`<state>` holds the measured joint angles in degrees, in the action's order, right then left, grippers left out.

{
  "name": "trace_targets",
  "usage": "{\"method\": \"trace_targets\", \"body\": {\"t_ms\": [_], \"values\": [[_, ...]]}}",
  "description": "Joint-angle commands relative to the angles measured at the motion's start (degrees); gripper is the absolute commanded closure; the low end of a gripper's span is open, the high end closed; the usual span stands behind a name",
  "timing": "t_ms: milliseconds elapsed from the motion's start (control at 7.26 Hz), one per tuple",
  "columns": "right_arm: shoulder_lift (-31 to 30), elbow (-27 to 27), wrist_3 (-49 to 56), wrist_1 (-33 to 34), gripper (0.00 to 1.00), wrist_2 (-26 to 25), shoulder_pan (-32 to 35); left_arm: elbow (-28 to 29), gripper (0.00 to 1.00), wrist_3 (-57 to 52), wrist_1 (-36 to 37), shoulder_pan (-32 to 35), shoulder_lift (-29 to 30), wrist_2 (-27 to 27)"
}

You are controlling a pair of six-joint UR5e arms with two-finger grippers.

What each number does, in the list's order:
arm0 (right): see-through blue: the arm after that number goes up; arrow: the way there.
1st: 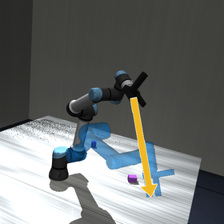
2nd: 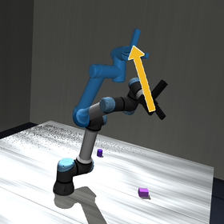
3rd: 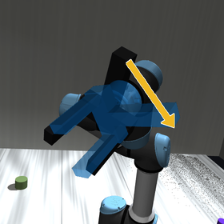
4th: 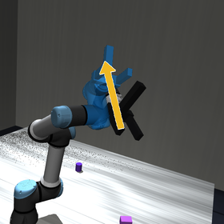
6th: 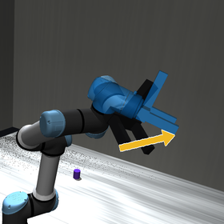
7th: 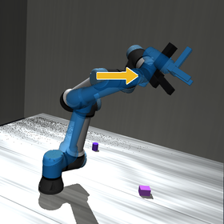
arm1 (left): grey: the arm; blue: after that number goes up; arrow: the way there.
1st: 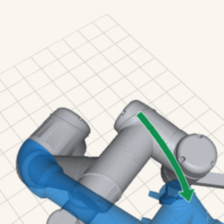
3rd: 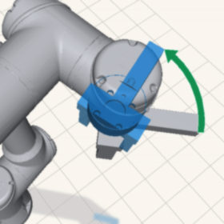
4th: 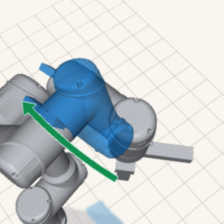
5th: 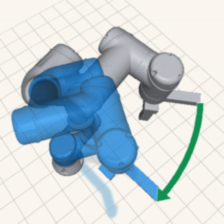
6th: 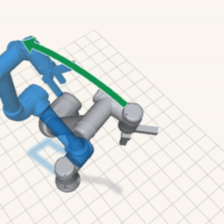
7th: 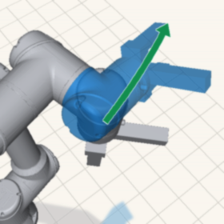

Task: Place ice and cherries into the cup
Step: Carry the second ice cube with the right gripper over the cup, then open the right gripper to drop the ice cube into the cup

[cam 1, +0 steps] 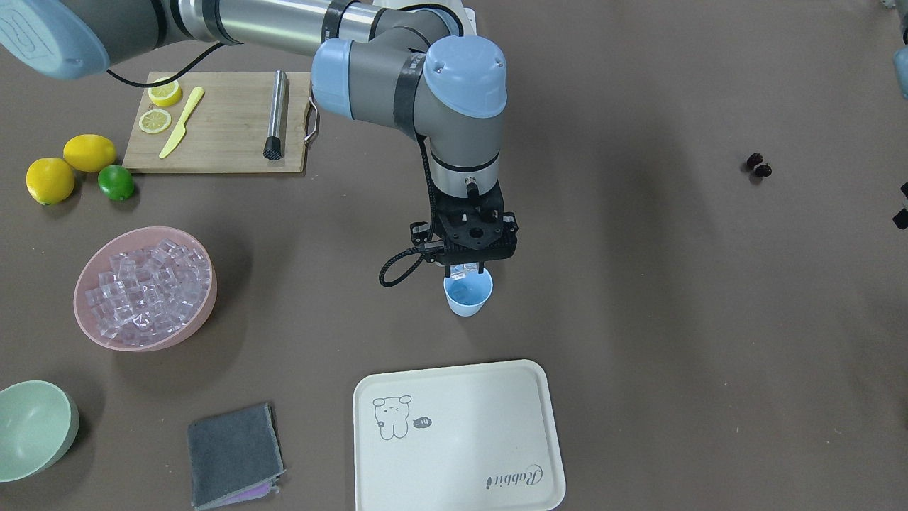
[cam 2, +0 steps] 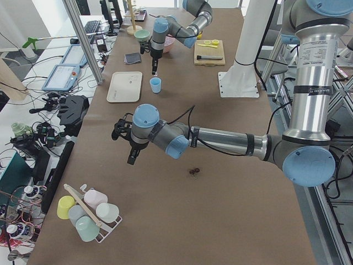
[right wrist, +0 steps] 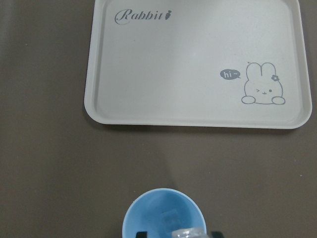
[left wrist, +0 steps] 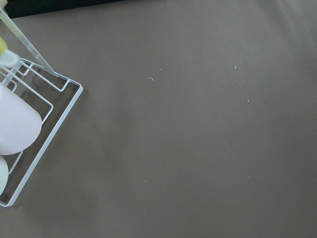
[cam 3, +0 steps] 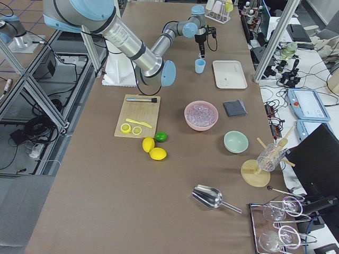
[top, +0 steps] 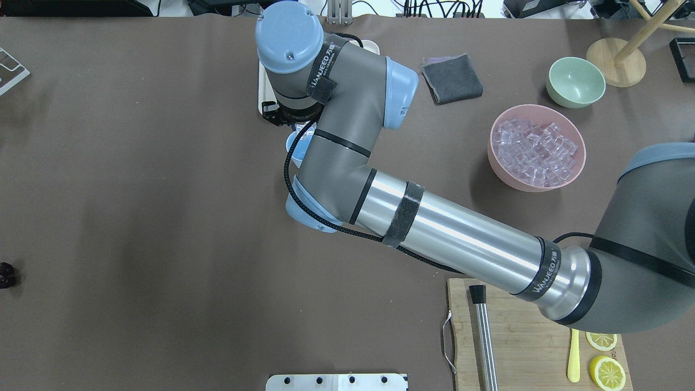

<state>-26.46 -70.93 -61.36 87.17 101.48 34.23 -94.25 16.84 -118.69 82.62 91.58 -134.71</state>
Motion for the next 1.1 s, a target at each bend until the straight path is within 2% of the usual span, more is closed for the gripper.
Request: {"method": "trace_targets", "body": {"t_ms": [0, 413, 551, 689, 827, 964], "values": [[-0.4, 2.5, -0.1, -5.2, 1.0, -1.4, -1.2, 0.1, 0.02, -0.1, -0.2, -0.2, 0.0, -0.1], [-0.7, 3.9, 0.0, -5.6, 1.0, -2.2, -2.1, -0.1, 0.02, -0.1, -0.1, -0.4, -0.1, -2.8], [-0.6, 3.9, -0.1, -5.6, 0.76, -2.4, -2.2, -0.1, 0.02, -0.1, -0.2, -0.4, -0.2, -2.8], [-0.7, 4.2, -1.2, -5.3, 0.15, -4.3, -3.0, -0.3, 0.02, -0.1, -0.3, -0.4, -0.3, -2.8], [-0.6, 4.2, -2.1, -5.4, 0.02, -4.9, -3.2, -0.8, 0.02, -0.1, -0.3, -0.4, -0.8, -3.9], [-0.7, 4.0, -1.2, -5.4, 0.01, -4.9, -3.1, -1.6, 0.02, 0.0, -0.1, -0.5, -3.0, -4.2]]}}
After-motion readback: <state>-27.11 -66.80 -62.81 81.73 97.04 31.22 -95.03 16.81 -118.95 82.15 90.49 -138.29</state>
